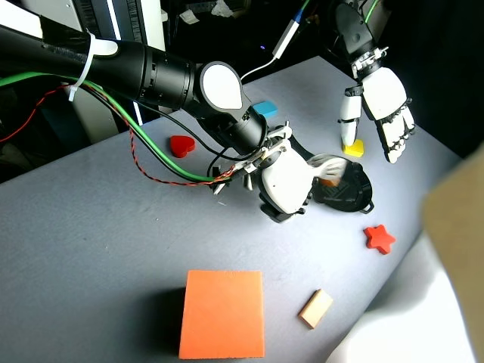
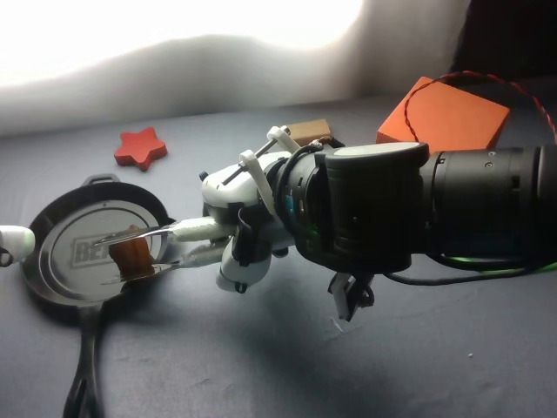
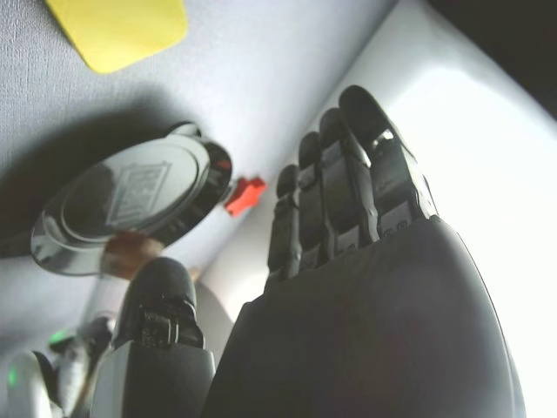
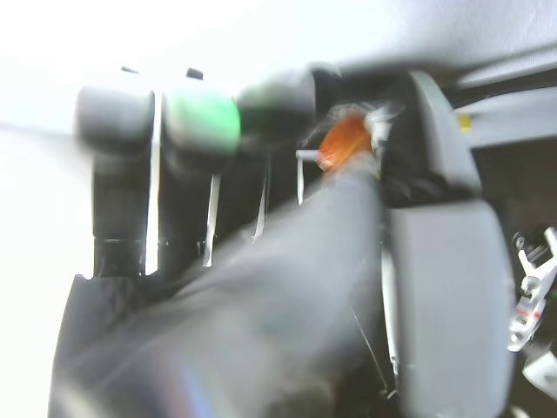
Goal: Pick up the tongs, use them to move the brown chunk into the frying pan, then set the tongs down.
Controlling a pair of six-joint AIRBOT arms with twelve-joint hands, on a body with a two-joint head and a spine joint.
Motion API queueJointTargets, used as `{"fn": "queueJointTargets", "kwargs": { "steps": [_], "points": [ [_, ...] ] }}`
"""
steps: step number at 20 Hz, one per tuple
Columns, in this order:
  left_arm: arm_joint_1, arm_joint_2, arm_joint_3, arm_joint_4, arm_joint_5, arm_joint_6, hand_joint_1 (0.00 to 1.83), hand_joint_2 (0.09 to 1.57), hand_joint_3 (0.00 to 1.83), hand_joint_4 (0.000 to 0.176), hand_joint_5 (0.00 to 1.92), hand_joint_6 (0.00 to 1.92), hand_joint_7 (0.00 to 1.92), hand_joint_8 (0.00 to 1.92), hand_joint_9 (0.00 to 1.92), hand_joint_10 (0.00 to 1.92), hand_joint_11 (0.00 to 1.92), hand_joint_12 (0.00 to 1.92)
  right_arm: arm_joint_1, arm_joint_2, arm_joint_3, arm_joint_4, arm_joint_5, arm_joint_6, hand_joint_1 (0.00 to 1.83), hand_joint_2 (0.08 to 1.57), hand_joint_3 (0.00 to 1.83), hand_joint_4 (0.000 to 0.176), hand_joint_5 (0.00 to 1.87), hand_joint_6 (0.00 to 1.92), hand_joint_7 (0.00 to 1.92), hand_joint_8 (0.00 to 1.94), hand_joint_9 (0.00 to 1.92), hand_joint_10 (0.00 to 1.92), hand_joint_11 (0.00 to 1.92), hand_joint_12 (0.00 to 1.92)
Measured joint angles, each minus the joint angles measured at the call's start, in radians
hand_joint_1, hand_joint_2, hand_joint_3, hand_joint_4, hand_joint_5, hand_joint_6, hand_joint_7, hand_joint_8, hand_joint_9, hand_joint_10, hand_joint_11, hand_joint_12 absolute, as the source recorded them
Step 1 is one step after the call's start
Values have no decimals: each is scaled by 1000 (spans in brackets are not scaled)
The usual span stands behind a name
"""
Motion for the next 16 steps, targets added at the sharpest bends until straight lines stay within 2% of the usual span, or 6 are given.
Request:
{"fn": "queueJointTargets", "kwargs": {
  "steps": [2, 7, 9, 11, 14, 16],
  "points": [
    [0, 0, -1, 0, 0, 0, 0, 1288, 2, 43, 105, 1, 203, 0, 230, 1, 0, 861, 0, 0, 0, 0, 1, 1, 1042, 1292, 0, 0, 687, 1444, 1123, 827, 1020, 1316, 607, 1870],
    [-2, 0, -1, 0, 0, 0, 0, 1276, 0, 48, 114, 3, 231, 4, 256, 6, 0, 945, 0, 9, 0, 0, 7, 2, 1026, 1308, 7, 0, 654, 1490, 1072, 725, 940, 1202, 613, 1825],
    [-2, 0, -1, 0, 0, 0, 0, 1279, 0, 45, 111, 7, 226, 7, 254, 10, 0, 917, 4, 13, 0, 1, 8, 5, 1023, 1316, 2, 0, 644, 1502, 1051, 750, 928, 1242, 621, 1830],
    [-3, -1, -2, 0, 0, 0, 0, 1280, 0, 47, 91, 3, 197, 2, 221, 4, 0, 873, 17, 15, 0, 1, 5, 19, 1015, 1326, 1, 0, 627, 1531, 953, 945, 871, 1295, 600, 1815],
    [-6, -1, -5, -1, 0, 0, 0, 1275, 0, 46, 115, 10, 232, 10, 264, 17, 0, 949, 42, 16, 0, 10, 8, 46, 1006, 1334, 1, 0, 615, 1543, 941, 930, 863, 1263, 593, 1794],
    [-13, -1, -14, -2, 0, 0, 0, 1276, 0, 45, 116, 5, 208, 2, 243, 4, 0, 899, 53, 28, -11, 51, 12, 29, 1014, 1324, 0, 0, 632, 1519, 952, 919, 874, 1244, 589, 1790]
  ]
}}
